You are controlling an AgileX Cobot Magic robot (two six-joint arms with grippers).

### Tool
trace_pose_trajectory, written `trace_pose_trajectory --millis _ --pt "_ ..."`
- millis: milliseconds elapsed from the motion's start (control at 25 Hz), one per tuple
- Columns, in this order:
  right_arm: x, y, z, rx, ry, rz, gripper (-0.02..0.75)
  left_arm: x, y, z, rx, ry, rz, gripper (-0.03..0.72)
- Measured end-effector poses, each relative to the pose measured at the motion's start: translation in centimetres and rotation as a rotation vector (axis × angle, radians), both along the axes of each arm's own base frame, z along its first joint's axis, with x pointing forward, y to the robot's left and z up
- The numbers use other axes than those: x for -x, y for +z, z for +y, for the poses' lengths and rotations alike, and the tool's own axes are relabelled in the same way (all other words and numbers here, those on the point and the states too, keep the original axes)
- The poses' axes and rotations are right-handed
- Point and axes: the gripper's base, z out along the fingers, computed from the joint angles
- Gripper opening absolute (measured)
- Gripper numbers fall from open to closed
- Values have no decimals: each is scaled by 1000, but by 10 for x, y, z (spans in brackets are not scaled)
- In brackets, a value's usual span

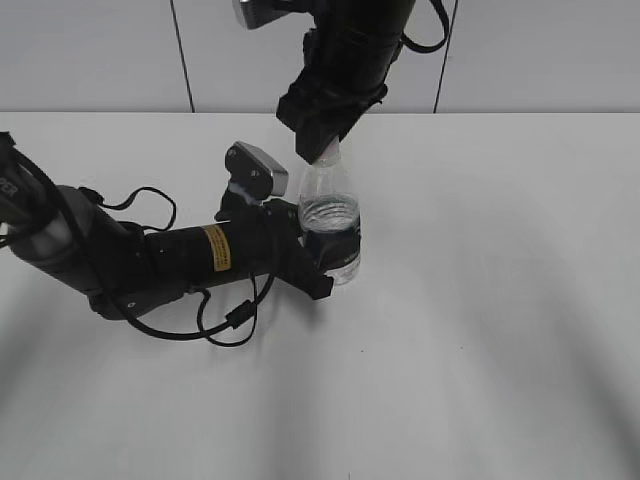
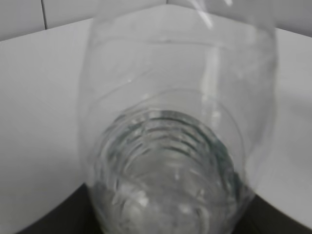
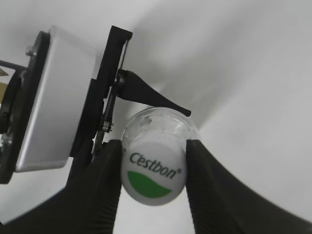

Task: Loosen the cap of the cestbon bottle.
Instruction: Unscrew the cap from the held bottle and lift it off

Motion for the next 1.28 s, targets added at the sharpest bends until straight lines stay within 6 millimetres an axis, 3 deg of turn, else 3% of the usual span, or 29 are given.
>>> trace_pose_trajectory --millis 1280 --pt "3 1 -1 183 1068 -278 305 4 -2 1 -44 -123 -19 349"
